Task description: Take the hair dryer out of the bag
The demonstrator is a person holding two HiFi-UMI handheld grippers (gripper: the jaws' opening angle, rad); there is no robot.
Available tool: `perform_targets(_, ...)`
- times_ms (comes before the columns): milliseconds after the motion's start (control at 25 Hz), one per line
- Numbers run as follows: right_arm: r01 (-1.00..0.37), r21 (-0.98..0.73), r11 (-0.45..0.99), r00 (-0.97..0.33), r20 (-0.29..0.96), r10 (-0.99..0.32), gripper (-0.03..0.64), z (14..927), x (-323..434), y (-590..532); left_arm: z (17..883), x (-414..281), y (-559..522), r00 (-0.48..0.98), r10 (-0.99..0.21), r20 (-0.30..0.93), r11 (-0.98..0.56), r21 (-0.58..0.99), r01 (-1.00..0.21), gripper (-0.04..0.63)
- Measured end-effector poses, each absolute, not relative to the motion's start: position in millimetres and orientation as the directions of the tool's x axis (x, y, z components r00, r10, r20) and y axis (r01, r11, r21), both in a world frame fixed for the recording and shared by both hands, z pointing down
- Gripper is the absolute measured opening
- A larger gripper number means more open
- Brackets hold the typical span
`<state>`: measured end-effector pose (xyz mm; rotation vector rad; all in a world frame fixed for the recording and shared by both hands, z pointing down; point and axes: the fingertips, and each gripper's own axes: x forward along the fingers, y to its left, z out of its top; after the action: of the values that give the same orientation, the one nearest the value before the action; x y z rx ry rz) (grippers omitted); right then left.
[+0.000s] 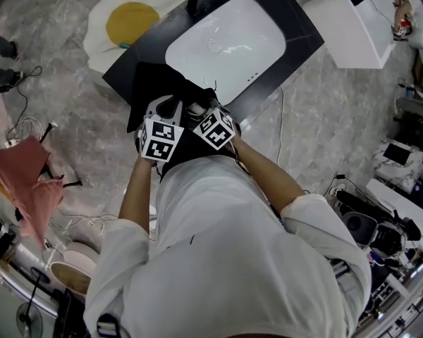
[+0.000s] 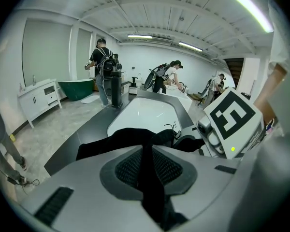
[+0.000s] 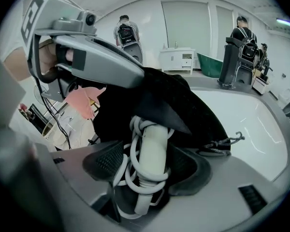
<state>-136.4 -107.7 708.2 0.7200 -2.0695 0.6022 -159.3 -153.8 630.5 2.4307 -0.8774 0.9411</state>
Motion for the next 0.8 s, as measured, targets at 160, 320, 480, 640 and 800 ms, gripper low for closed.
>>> perform_targets(160, -0.684, -0.17, 0.709, -0.489, 0.829, -0.273, 0.227, 707, -134, -109, 631, -160, -152, 0.57, -0.416, 0.708, -0.728, 0.116, -0.675, 0.067)
perform_targets(320, -0.693, -0.244, 0.679, -0.503, 0.837, -0.213, 0.179, 706, -132, -110, 628, -156, -149, 0.576, -0.401, 0.713, -0.731, 0.13, -0.67, 0.066)
perform_targets(480, -0.698, -0.314, 0.644, -0.535, 0.826, -0.177, 0.175, 701, -130, -106, 625, -151, -150, 0.565, -0.399, 0.722, -0.734, 0.118, -0.669, 0.066)
perform_targets(640, -0.707, -0.339, 0.621, -0.545, 0.821, -0.171, 0.173, 694, -129, -102, 624, -153, -149, 0.552, -0.409, 0.727, -0.733, 0.1, -0.673, 0.066)
perform_targets(800, -0.708, -0.347, 0.615, -0.548, 0.819, -0.168, 0.173, 689, -129, -97, 627, -157, -145, 0.535, -0.418, 0.734, -0.714, 0.098, -0.693, 0.066)
